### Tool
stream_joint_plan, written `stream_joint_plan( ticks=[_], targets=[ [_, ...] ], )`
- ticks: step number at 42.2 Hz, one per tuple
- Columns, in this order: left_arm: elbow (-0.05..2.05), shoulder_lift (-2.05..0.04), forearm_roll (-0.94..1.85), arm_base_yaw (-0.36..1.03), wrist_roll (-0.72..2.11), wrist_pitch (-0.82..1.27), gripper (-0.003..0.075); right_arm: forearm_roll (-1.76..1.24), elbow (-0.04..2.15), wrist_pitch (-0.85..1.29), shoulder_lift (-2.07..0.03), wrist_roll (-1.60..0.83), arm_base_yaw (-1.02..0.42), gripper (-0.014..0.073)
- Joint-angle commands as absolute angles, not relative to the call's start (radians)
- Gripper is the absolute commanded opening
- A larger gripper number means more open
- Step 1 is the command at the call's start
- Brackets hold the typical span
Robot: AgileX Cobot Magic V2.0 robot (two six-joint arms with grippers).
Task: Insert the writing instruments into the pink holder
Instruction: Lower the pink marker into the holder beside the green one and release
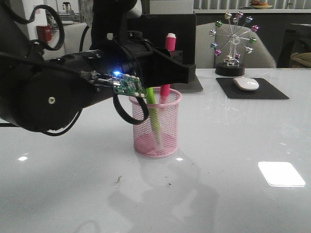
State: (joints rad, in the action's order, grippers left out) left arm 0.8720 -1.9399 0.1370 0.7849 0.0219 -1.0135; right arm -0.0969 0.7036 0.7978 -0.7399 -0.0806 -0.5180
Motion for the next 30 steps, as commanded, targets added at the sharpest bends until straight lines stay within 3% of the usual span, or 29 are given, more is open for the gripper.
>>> stream_joint_plan(
  ticks=[1,5,16,30],
  targets=[
    [0.901,-1.893,0.139,0.791,0.013,-1.082,0.0387,-0.096,0.73,0.747,-0.735,-0.086,-0.513,0.0454],
    [0.907,-1.888,0.137,0.791,0.013,-1.044,0.0392,-0.096,0.73,0.747,-0.735,-0.086,-0.513,0.0454],
    [0.945,-1.744,0.135,0.789,0.061,-0.68,0.0392,-0.096,0.73,0.747,-0.735,-0.086,-0.513,0.0454],
    [1.09,-1.456,0.125,0.787,0.153,0.025,0.0392,-0.096,0.73,0.747,-0.735,-0.086,-0.513,0.0454]
  ],
)
